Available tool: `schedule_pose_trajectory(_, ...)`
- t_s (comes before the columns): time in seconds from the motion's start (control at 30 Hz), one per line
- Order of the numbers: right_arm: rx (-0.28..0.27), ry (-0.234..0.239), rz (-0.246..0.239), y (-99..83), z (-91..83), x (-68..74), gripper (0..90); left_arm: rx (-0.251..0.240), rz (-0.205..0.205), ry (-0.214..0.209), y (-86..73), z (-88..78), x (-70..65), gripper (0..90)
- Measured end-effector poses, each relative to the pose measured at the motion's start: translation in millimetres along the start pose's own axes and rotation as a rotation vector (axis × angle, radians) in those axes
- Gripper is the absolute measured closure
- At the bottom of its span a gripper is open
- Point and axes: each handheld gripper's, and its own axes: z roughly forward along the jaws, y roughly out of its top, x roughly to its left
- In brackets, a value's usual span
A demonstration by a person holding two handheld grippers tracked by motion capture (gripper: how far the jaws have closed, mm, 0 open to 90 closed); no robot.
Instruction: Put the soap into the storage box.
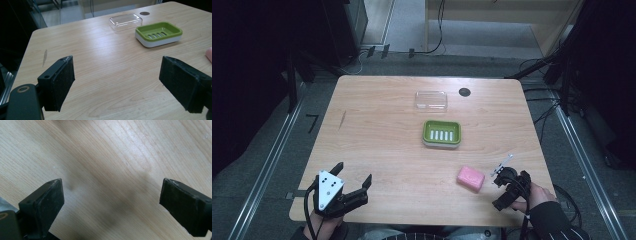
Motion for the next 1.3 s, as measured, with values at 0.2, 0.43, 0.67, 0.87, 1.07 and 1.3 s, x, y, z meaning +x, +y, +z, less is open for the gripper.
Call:
schedule_pose_trajectory(0.2,0.0,-0.004,0.005,-0.7,-0.8,1.2,5.9,-0.002,-0.003,-0.004,0.7,0.9,0.0,13.4)
schedule_pose_trajectory(0.43,-0.005,-0.016,-0.009,-0.6,-2.7,3.3,6.0,0.0,0.002,-0.005,0.8,1.9,-0.3,13.4)
schedule_pose_trajectory(0.67,-0.019,-0.025,-0.048,6.1,-4.1,9.6,6.0,-0.003,-0.005,0.002,-0.1,-0.7,0.4,13.4)
schedule_pose_trajectory(0.87,-0.029,-0.029,-0.065,10.1,-11.0,12.1,6.0,-0.002,-0.008,0.008,-0.8,-1.9,1.3,13.4)
schedule_pose_trajectory(1.07,-0.059,-0.046,-0.094,21.0,-19.9,15.6,6.0,0.0,-0.005,0.006,-0.7,-1.4,0.8,13.4)
schedule_pose_trajectory(1.3,-0.057,-0.04,-0.118,33.2,-22.4,21.7,6.0,0.002,0.0,0.005,-0.5,-1.1,0.2,13.4)
